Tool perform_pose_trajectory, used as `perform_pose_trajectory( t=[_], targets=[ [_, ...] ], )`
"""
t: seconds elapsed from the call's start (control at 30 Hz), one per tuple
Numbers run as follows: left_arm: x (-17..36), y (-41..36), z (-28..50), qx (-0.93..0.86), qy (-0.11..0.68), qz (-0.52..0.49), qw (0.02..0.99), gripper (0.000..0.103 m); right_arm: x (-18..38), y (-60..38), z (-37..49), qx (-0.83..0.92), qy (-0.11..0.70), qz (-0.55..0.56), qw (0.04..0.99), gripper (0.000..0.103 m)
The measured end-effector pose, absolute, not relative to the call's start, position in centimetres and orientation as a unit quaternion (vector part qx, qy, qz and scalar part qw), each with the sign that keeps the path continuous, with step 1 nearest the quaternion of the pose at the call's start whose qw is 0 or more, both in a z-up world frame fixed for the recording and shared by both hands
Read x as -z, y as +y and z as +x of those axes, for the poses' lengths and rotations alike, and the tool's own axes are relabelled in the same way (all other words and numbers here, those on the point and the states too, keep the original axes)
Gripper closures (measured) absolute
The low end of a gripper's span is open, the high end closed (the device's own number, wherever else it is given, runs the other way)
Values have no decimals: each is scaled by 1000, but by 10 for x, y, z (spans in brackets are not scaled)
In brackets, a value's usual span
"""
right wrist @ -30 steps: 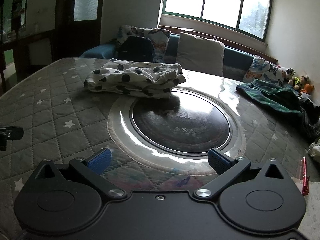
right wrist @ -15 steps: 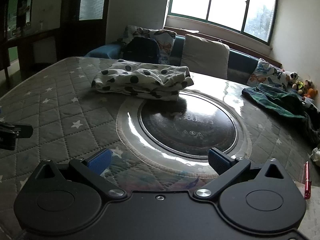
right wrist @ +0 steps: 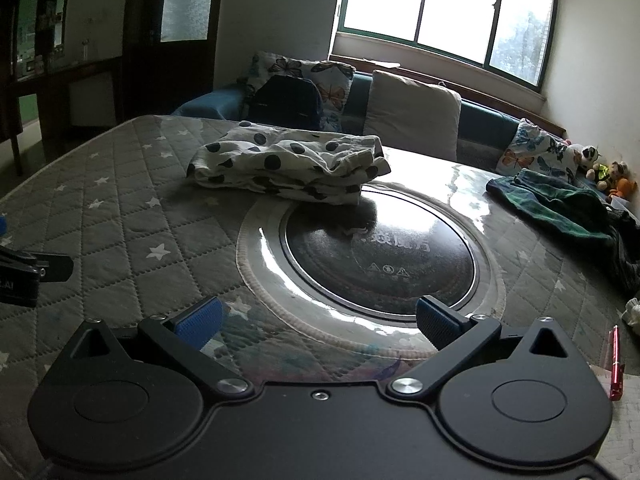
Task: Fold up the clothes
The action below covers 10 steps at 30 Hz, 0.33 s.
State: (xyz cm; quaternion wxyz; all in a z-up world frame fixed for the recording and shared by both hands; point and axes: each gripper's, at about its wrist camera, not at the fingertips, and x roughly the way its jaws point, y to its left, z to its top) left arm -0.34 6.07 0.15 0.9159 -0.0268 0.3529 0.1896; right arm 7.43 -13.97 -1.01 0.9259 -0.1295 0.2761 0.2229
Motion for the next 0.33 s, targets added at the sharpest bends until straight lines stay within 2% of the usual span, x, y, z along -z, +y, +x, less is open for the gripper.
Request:
perform_pose_trajectory(
  t=[0.33],
  targets=[
    [-4,59,-7,-189,346,-29,919,0,10,-140,70,-226,274,-131,925,0]
  ],
)
